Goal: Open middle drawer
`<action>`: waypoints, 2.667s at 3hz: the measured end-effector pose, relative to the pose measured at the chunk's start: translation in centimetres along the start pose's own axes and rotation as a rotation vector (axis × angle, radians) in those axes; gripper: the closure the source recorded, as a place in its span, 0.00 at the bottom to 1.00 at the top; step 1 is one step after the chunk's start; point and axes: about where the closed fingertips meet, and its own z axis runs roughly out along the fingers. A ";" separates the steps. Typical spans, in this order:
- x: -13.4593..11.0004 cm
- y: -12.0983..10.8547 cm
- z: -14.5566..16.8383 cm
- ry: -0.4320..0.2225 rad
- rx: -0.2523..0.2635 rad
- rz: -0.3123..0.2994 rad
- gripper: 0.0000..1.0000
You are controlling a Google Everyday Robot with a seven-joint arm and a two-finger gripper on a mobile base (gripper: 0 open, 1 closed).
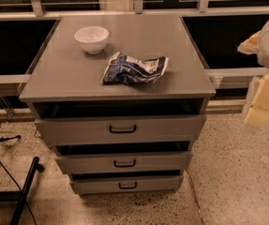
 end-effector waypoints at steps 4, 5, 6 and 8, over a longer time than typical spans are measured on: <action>0.8 3.0 9.7 -0.177 -0.009 0.088 0.00; 0.8 4.5 13.0 -0.230 -0.029 0.097 0.00; 0.8 4.5 13.0 -0.230 -0.029 0.097 0.00; 1.6 6.8 20.0 -0.275 -0.092 0.127 0.00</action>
Offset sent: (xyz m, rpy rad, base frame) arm 0.0029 -0.0008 -0.0466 0.0894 -0.0061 -0.0354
